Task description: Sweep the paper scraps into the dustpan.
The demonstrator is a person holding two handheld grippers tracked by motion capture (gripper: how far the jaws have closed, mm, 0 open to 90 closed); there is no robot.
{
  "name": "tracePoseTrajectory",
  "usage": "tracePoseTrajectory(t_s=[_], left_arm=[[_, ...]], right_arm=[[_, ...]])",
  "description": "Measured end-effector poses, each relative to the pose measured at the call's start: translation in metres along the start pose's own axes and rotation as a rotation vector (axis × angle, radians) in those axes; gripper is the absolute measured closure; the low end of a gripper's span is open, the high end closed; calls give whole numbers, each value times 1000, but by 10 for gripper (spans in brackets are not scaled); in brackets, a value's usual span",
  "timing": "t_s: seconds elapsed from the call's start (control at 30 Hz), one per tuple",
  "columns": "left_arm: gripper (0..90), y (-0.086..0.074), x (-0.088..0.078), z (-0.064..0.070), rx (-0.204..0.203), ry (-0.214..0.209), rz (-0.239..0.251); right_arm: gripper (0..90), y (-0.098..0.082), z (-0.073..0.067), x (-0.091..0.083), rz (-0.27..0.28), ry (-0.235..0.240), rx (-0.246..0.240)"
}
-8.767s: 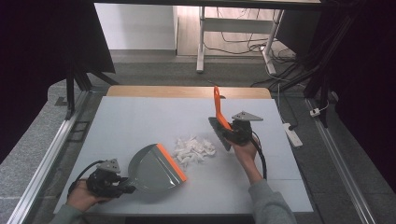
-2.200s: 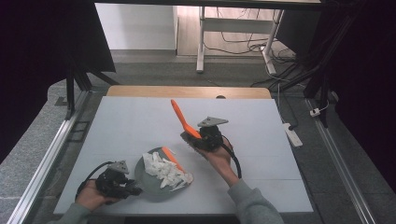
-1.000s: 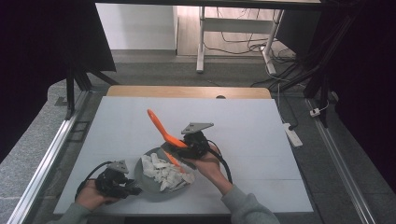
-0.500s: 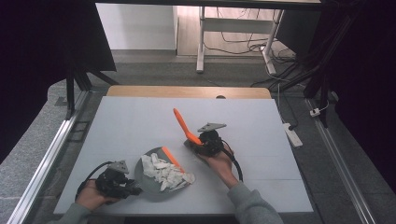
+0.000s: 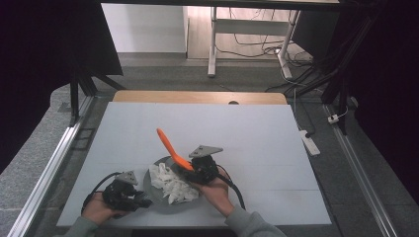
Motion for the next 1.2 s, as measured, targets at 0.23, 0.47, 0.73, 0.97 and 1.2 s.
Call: tracePoseTrajectory(t_s=[0.23,0.47,0.73,0.97,1.2], left_arm=[[614,0,1,0,-4,-4,1],[613,0,1,0,-2,-3,-6],[614,0,2,0,-7,-4,-4],[614,0,3,2,-12,-2,-4],[613,1,4,3,-17,2,-2]], right_arm=[[703,17,33,-28,79,-13,93],[702,11,65,-25,33,-87,121],[702,-9,90,-20,-43,-284,52],[702,-19,64,-11,-72,-212,56],[703,-13,8,11,-69,-41,10]])
Point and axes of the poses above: each handheld gripper's, and its own axes: x roughly forward along the jaws, y roughly out of its top, z roughly to its right, the point moved 4 cm from there along x, roughly forward along the jaws, and after that the axes turned 7 degrees about x, right-handed, at the moved point
